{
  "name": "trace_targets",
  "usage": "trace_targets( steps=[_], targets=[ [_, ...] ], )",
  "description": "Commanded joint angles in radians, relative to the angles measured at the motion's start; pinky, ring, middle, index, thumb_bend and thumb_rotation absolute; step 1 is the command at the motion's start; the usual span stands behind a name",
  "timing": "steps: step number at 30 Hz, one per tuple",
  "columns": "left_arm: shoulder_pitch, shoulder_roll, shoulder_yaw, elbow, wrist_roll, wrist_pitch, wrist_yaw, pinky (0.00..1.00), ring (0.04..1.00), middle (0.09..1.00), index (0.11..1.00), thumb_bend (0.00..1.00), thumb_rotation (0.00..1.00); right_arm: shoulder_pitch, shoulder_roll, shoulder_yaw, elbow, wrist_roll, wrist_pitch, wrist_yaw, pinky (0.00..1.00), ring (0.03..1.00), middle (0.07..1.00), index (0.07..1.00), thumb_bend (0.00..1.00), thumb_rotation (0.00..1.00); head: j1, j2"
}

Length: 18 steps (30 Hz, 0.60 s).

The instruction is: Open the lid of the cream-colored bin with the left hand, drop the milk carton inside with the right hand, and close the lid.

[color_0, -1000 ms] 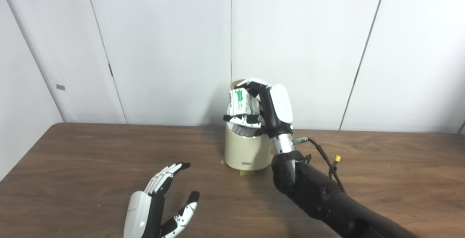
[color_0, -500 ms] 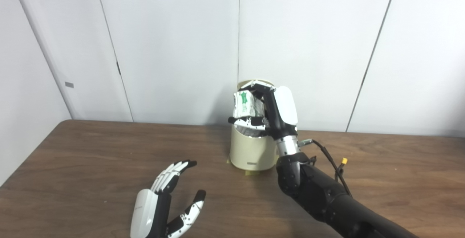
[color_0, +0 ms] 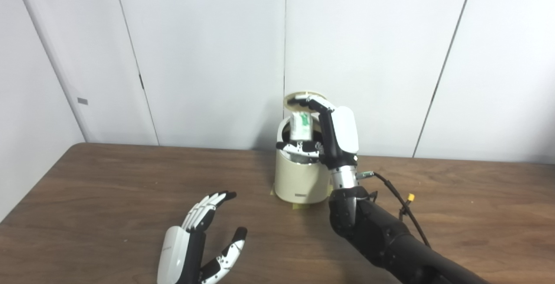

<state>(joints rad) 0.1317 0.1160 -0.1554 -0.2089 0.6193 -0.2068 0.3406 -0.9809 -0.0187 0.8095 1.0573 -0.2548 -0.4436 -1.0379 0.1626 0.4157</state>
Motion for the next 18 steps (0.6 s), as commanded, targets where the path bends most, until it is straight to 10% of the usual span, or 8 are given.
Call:
trace_targets(
  steps=[1,18],
  targets=[
    [0.085,-0.058,-0.015,0.026,-0.006,-0.003,0.012,0.90,0.889,0.857,0.817,0.39,0.54,-0.062,-0.003,-0.019,-0.013,0.002,-0.026,-0.027,0.68,0.806,0.837,0.784,0.80,0.00,0.000,-0.001],
    [0.073,-0.054,-0.020,0.035,-0.010,0.003,0.015,0.90,0.889,0.859,0.818,0.39,0.57,-0.053,-0.003,-0.045,-0.018,0.017,-0.026,-0.008,0.68,0.758,0.785,0.750,0.78,0.03,-0.006,-0.001]
  ],
)
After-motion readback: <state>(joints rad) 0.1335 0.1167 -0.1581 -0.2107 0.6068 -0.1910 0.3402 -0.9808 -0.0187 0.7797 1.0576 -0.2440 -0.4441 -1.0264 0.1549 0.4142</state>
